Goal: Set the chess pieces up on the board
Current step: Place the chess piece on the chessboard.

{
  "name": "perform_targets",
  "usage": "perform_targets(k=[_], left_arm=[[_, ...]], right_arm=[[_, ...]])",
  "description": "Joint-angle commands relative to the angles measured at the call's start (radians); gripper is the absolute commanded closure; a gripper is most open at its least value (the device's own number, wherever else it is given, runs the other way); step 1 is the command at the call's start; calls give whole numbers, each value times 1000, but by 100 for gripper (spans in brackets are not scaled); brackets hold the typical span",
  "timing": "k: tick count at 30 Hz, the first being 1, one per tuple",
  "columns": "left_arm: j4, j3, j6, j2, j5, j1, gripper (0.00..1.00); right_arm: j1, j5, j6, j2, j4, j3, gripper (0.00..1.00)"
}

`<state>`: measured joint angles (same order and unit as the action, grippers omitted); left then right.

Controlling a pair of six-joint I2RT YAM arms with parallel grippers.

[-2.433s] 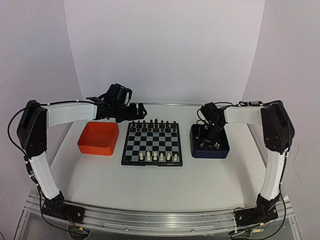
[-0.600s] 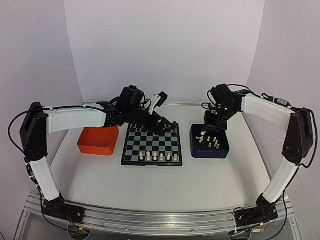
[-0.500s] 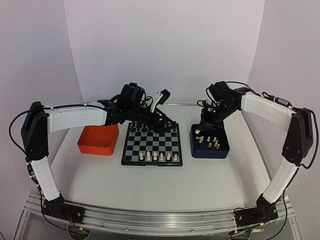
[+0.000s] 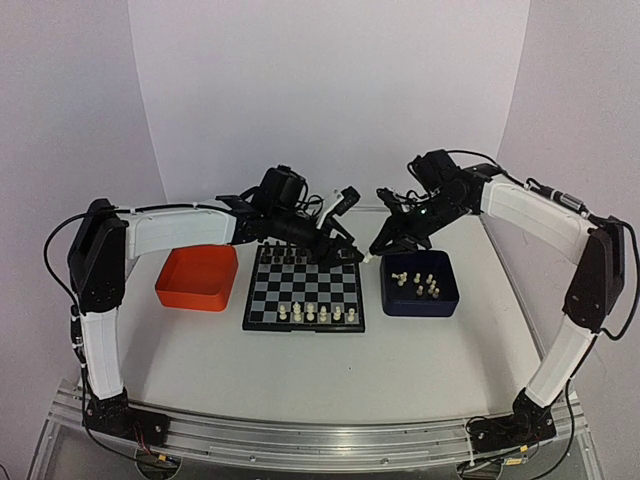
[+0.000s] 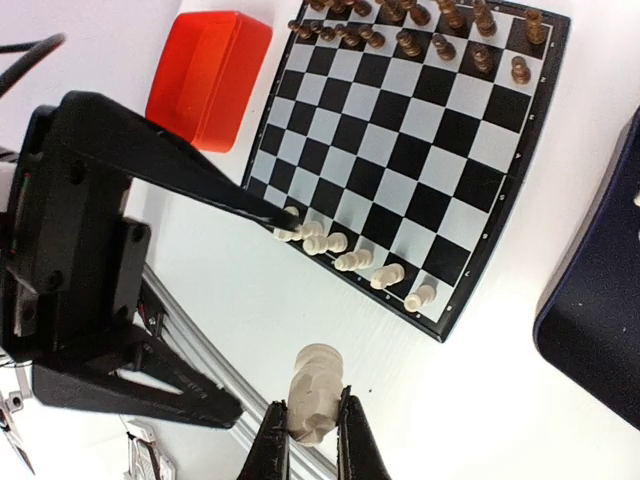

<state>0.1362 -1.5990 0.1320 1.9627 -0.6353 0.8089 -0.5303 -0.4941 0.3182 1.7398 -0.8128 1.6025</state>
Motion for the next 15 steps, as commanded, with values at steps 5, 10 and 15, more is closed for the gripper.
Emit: perform_targets(k=[5,10,15], left_arm=[[61,-88,80,29,-85,0,46],[104,-116,105,45,-103,0,60],[193,-153,158,63,-138,1,66]], right_arm=[[-33,-46,-62,41,-78,79,100],[-52,19,-85,68,-131,125,100],[-63,31,-95,82,-155,163,100]])
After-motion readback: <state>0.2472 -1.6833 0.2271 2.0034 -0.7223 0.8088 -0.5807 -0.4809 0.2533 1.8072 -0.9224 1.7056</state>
